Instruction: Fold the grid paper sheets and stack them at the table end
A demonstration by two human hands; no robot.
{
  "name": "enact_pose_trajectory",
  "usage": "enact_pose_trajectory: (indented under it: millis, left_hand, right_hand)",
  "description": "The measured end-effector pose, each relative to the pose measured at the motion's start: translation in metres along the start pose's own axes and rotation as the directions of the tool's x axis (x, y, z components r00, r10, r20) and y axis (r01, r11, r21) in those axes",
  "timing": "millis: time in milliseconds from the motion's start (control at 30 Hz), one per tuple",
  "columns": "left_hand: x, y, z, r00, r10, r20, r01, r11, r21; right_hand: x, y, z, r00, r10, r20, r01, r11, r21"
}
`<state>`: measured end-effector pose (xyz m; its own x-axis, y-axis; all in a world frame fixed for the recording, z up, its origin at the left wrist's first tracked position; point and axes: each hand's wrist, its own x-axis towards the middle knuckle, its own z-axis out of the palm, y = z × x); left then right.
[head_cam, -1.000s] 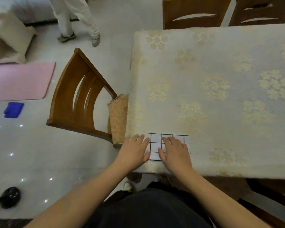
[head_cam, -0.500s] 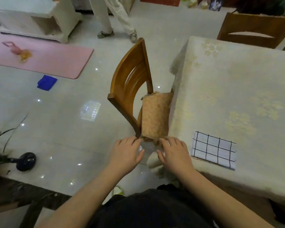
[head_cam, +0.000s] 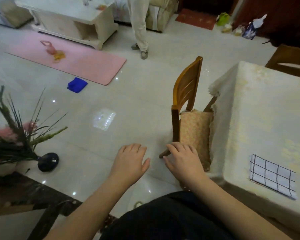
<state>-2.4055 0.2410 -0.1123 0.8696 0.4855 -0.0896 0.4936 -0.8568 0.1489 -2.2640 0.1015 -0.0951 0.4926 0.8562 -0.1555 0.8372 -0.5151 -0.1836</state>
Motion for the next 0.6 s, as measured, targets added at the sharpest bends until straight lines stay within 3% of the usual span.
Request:
enact_pose_trajectory:
  millis: [267, 600]
  left_hand:
    - [0.034, -0.035, -0.008, 0.993, -0.096, 0.068, 0.094, 0.995, 0.033]
    - [0.135, -0.071, -0.011, 0.983, -0.111, 0.146, 0.106, 0.994, 0.041]
  right_hand:
    - [0.054, -0.018, -0.006, 0.998, -0.042, 0.04, 0.043, 0.999, -0.02]
    - [0.161, -0.002, -0.011, 0.995, -0.037, 0.089, 0.03, 0.996, 0.078]
